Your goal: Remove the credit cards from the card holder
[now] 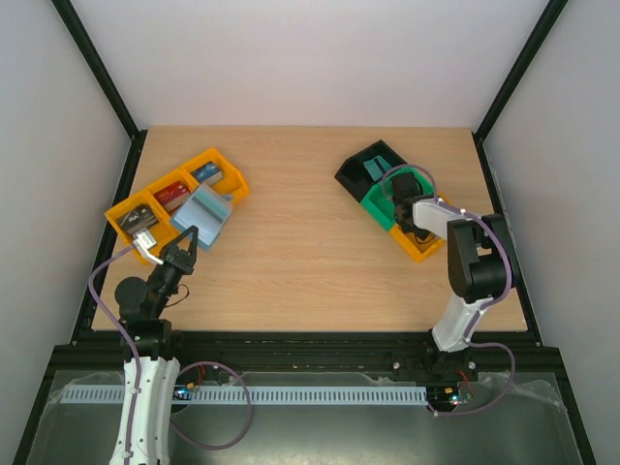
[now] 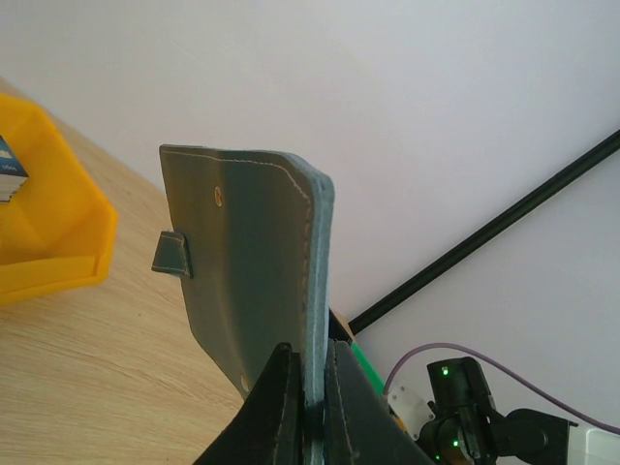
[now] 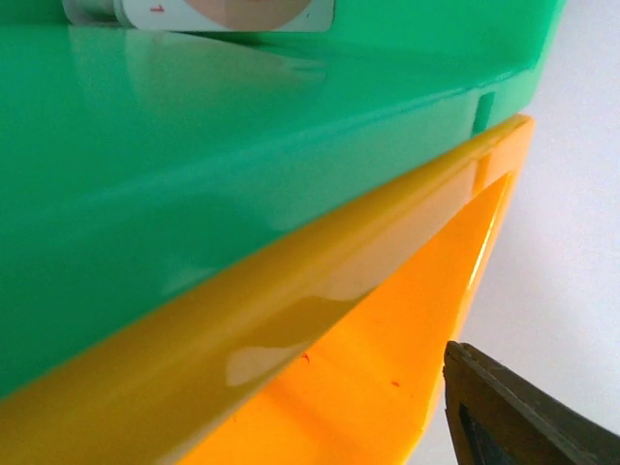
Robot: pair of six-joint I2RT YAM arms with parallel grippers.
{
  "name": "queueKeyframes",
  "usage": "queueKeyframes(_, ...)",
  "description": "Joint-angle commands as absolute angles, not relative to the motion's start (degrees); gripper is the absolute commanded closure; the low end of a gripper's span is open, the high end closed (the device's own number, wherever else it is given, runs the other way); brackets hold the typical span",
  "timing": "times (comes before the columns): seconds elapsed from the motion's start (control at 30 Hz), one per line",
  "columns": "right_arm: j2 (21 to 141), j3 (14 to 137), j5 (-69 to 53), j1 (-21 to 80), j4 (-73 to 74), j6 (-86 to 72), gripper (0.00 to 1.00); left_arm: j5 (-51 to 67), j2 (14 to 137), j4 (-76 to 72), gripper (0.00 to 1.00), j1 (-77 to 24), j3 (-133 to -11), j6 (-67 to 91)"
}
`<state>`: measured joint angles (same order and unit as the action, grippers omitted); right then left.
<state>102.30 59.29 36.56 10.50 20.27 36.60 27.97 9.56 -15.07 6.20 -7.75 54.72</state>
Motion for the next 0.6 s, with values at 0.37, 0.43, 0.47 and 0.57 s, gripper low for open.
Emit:
queueKeyframes(0.37,81.4,62.5,12.2,10.5,12.2,-0.5,0.24,27.9,9.6,-18.0,0.98,6.9,-7.4,55.5)
queueKeyframes(0.43,80.4,61.9,15.0,10.5,12.0,-8.1,0.22,27.8,9.6,-18.0,0.98,7.0,-7.5,55.3)
queueKeyframes(0.47,80.9,62.9,16.1,10.4,14.0,-11.2,0.25,27.8,9.6,-17.9,0.98,7.0,-7.5,55.4)
queueKeyframes(0.57,84.4,68.4,16.1,9.4,25.1,-21.2,0.5,27.8,9.5,-17.9,0.98,7.1,-7.5,55.3)
